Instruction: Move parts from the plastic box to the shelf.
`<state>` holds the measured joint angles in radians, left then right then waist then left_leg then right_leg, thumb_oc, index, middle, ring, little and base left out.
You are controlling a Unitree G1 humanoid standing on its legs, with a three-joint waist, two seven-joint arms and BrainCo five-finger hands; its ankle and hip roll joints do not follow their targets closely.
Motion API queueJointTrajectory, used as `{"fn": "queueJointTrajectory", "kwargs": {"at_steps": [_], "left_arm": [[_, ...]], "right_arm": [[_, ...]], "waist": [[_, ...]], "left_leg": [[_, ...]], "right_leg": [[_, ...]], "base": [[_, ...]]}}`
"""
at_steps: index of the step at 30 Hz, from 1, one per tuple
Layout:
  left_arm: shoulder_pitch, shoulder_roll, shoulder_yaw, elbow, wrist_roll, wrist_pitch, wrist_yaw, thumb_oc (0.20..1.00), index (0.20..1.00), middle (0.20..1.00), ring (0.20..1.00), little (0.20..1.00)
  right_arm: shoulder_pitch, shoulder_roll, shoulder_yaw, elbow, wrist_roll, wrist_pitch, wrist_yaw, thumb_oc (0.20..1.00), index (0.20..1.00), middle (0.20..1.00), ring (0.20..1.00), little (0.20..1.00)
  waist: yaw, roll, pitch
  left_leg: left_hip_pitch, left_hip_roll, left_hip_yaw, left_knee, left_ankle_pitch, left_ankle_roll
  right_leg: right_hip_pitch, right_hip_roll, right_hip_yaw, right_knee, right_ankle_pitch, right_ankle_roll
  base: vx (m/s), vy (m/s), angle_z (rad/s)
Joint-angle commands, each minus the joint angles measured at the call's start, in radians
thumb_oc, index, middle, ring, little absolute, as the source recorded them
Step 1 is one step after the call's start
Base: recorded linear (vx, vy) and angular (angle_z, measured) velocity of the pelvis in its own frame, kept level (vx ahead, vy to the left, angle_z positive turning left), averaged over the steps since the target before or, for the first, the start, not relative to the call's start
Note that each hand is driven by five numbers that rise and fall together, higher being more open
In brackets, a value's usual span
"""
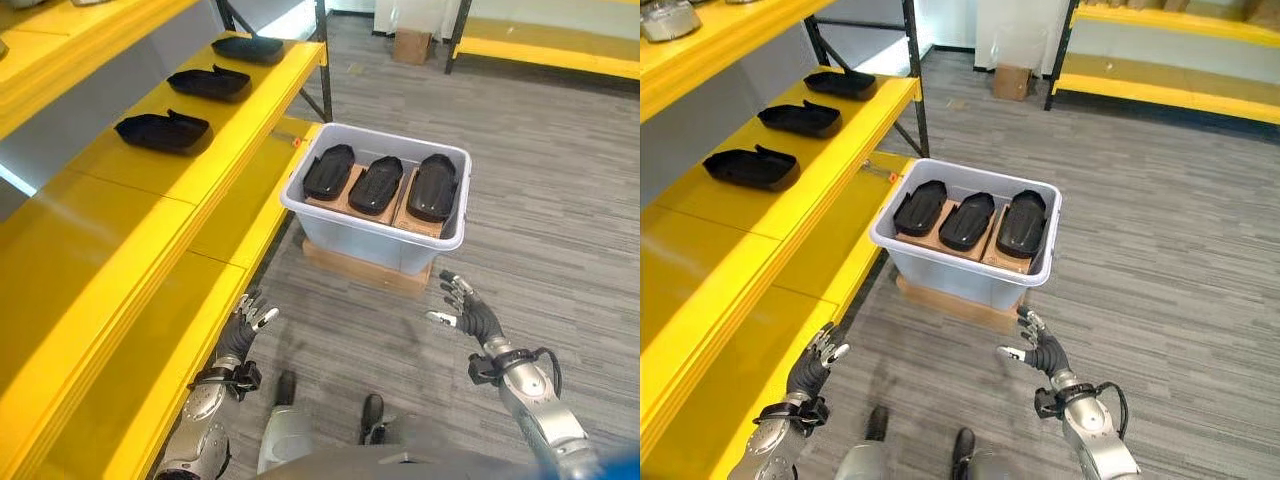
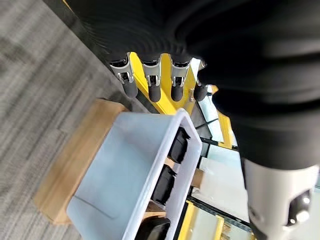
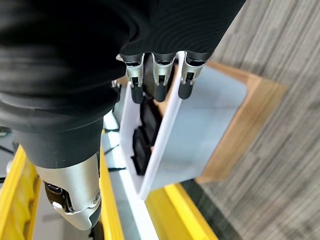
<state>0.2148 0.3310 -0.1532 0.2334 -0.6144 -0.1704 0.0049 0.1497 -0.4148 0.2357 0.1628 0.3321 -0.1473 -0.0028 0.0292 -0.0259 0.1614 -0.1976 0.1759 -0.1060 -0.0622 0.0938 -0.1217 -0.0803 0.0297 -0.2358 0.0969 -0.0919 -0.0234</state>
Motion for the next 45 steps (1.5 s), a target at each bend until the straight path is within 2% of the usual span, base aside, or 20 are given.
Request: {"fn": "queueJointTrajectory", "kwargs": {"at_steps": [1,2,5,7,12,21,23,25,26,28,30,31,32,33,34,35,39,40,43,45], "left_arm": [[0.007,0.045,0.018,-0.068,0.026,-0.051,0.0,1.0,1.0,1.0,1.0,1.0],[0.015,0.041,0.023,-0.067,0.024,-0.053,-0.004,1.0,1.0,1.0,1.0,1.0],[0.009,0.049,0.026,-0.076,0.02,-0.058,-0.005,1.0,1.0,1.0,1.0,1.0],[-0.001,0.062,0.028,-0.085,0.014,-0.062,-0.004,1.0,1.0,1.0,1.0,1.0],[-0.009,0.095,0.03,-0.106,0.013,-0.064,0.0,1.0,1.0,1.0,1.0,1.0],[0.001,0.106,0.033,-0.099,0.012,-0.063,0.002,1.0,1.0,1.0,1.0,1.0],[0.004,0.11,0.027,-0.1,0.018,-0.06,-0.004,1.0,1.0,1.0,1.0,1.0],[-0.003,0.118,0.012,-0.105,0.038,-0.05,-0.007,1.0,1.0,1.0,1.0,1.0],[-0.004,0.118,0.012,-0.105,0.038,-0.05,-0.007,1.0,1.0,1.0,1.0,1.0],[-0.003,0.125,0.008,-0.113,0.048,-0.048,-0.007,1.0,1.0,1.0,1.0,1.0],[-0.002,0.125,0.004,-0.111,0.063,-0.041,-0.013,1.0,1.0,1.0,1.0,1.0],[0.0,0.116,0.002,-0.107,0.065,-0.043,-0.016,1.0,1.0,1.0,1.0,1.0],[-0.003,0.115,0.005,-0.098,0.063,-0.046,-0.014,1.0,1.0,1.0,1.0,1.0],[-0.002,0.114,0.006,-0.095,0.056,-0.047,-0.013,1.0,1.0,1.0,1.0,1.0],[-0.006,0.105,0.007,-0.084,0.047,-0.05,-0.006,1.0,1.0,1.0,1.0,1.0],[-0.009,0.099,0.011,-0.078,0.044,-0.052,-0.002,1.0,1.0,1.0,1.0,1.0],[-0.013,0.088,0.014,-0.076,0.039,-0.055,-0.001,1.0,1.0,1.0,1.0,1.0],[-0.014,0.074,0.009,-0.077,0.04,-0.06,-0.008,1.0,1.0,1.0,1.0,1.0],[-0.011,0.069,0.009,-0.082,0.034,-0.06,-0.006,1.0,1.0,1.0,1.0,1.0],[-0.008,0.059,0.011,-0.086,0.02,-0.055,-0.004,1.0,1.0,1.0,1.0,1.0]], "right_arm": [[0.007,-0.013,-0.015,-0.065,0.027,-0.059,-0.008,1.0,1.0,1.0,1.0,1.0],[0.013,-0.001,-0.006,-0.062,0.017,-0.052,0.005,1.0,1.0,1.0,1.0,1.0],[0.023,0.008,-0.008,-0.066,-0.004,-0.047,0.012,1.0,1.0,1.0,1.0,1.0],[0.032,0.027,-0.018,-0.058,0.011,-0.043,0.014,1.0,1.0,1.0,1.0,1.0],[0.028,0.036,-0.015,-0.061,0.006,-0.035,0.02,1.0,1.0,1.0,1.0,1.0],[0.008,0.04,0.01,-0.06,0.014,-0.03,0.032,1.0,1.0,1.0,1.0,1.0],[0.007,0.041,0.015,-0.059,0.012,-0.03,0.037,1.0,1.0,1.0,1.0,1.0],[0.008,0.055,0.035,-0.061,0.004,-0.029,0.038,1.0,1.0,1.0,1.0,1.0],[0.007,0.055,0.035,-0.061,0.004,-0.029,0.038,1.0,1.0,1.0,1.0,1.0],[0.013,0.063,0.044,-0.062,0.009,-0.03,0.038,1.0,1.0,1.0,1.0,1.0],[0.02,0.065,0.048,-0.064,0.014,-0.028,0.041,1.0,1.0,1.0,1.0,1.0],[0.022,0.067,0.054,-0.061,0.024,-0.027,0.046,1.0,1.0,1.0,1.0,1.0],[0.02,0.068,0.055,-0.057,0.03,-0.029,0.044,1.0,1.0,1.0,1.0,1.0],[0.018,0.068,0.055,-0.055,0.031,-0.03,0.04,1.0,1.0,1.0,1.0,1.0],[0.006,0.064,0.055,-0.054,0.024,-0.03,0.034,1.0,1.0,1.0,1.0,1.0],[-0.001,0.06,0.054,-0.056,0.017,-0.031,0.032,1.0,1.0,1.0,1.0,1.0],[-0.006,0.056,0.049,-0.063,0.022,-0.028,0.035,1.0,1.0,1.0,1.0,1.0],[-0.002,0.06,0.045,-0.06,0.038,-0.028,0.039,1.0,1.0,1.0,1.0,1.0],[-0.008,0.058,0.043,-0.056,0.066,-0.027,0.036,1.0,1.0,1.0,1.0,1.0],[-0.021,0.053,0.044,-0.056,0.076,-0.03,0.035,1.0,1.0,1.0,1.0,1.0]], "waist": [[0.007,0.023,-0.023],[0.012,0.029,-0.033],[0.007,0.017,-0.044],[0.01,0.001,-0.047],[0.005,-0.015,-0.06],[0.006,-0.033,-0.072],[0.004,-0.03,-0.073],[-0.017,0.0,-0.047],[-0.017,0.0,-0.05],[-0.036,0.026,-0.025],[-0.046,0.043,-0.007],[-0.059,0.053,-0.004],[-0.055,0.048,-0.001],[-0.057,0.047,0.007],[-0.062,0.038,0.016],[-0.067,0.034,0.021],[-0.078,0.02,0.014],[-0.077,0.001,-0.019],[-0.07,0.001,-0.047],[-0.06,0.005,-0.076]], "left_leg": [[-0.062,0.022,-0.012,0.02,0.08,0.022],[-0.032,0.014,-0.038,0.022,0.065,0.038],[-0.031,-0.002,-0.021,0.058,0.043,0.047],[-0.047,-0.04,-0.013,0.131,-0.008,0.065],[-0.069,-0.101,0.028,0.224,-0.09,0.093],[-0.101,-0.163,0.033,0.305,-0.176,0.133],[-0.093,-0.174,0.031,0.304,-0.186,0.149],[-0.006,-0.21,0.008,0.243,-0.172,0.191],[-0.008,-0.211,0.008,0.239,-0.168,0.191],[0.041,-0.215,-0.018,0.193,-0.148,0.208],[0.076,-0.216,-0.025,0.17,-0.143,0.219],[0.114,-0.216,-0.022,0.146,-0.144,0.221],[0.126,-0.219,-0.009,0.148,-0.154,0.216],[0.138,-0.22,-0.011,0.153,-0.164,0.211],[0.157,-0.222,-0.007,0.163,-0.192,0.196],[0.176,-0.221,-0.011,0.167,-0.211,0.189],[0.209,-0.215,-0.035,0.17,-0.24,0.167],[0.223,-0.196,-0.044,0.156,-0.247,0.151],[0.245,-0.153,-0.055,0.132,-0.238,0.13],[0.259,-0.087,-0.064,0.101,-0.206,0.104]], "right_leg": [[0.086,-0.154,0.07,0.007,-0.028,0.111],[0.087,-0.154,0.091,0.022,-0.037,0.119],[0.101,-0.186,0.101,0.033,-0.033,0.137],[0.114,-0.231,0.117,0.032,-0.01,0.159],[0.11,-0.313,0.133,0.017,0.088,0.197],[0.097,-0.376,0.137,-0.008,0.215,0.222],[0.082,-0.382,0.149,0.026,0.24,0.22],[-0.018,-0.366,0.219,0.279,0.35,0.187],[-0.022,-0.366,0.22,0.278,0.352,0.187],[-0.085,-0.33,0.255,0.409,0.392,0.172],[-0.132,-0.281,0.267,0.486,0.35,0.166],[-0.196,-0.232,0.247,0.458,0.249,0.146],[-0.2,-0.26,0.213,0.39,0.231,0.148],[-0.184,-0.283,0.193,0.324,0.239,0.154],[-0.196,-0.315,0.176,0.13,0.254,0.181],[-0.205,-0.319,0.176,0.057,0.272,0.199],[-0.164,-0.3,0.226,-0.027,0.261,0.214],[-0.116,-0.284,0.239,-0.056,0.262,0.21],[-0.092,-0.258,0.205,-0.057,0.234,0.196],[-0.063,-0.22,0.172,-0.054,0.186,0.178]], "base": [[0.21,0.218,-0.15],[0.27,0.294,-0.42],[0.2,0.222,-0.63],[0.17,0.218,-0.39],[0.13,0.225,-0.13],[0.09,0.142,0.01],[0.08,0.152,0.0],[0.11,0.306,0.0],[0.08,0.254,0.14],[0.05,0.178,0.31],[0.12,0.158,0.21],[0.21,0.084,0.04],[0.22,0.022,-0.07],[0.24,-0.124,0.1],[0.26,-0.16,0.21],[0.22,-0.132,0.2],[0.18,-0.165,0.1],[0.28,-0.325,0.44],[0.18,-0.24,0.44],[0.18,-0.315,-0.08]]}}
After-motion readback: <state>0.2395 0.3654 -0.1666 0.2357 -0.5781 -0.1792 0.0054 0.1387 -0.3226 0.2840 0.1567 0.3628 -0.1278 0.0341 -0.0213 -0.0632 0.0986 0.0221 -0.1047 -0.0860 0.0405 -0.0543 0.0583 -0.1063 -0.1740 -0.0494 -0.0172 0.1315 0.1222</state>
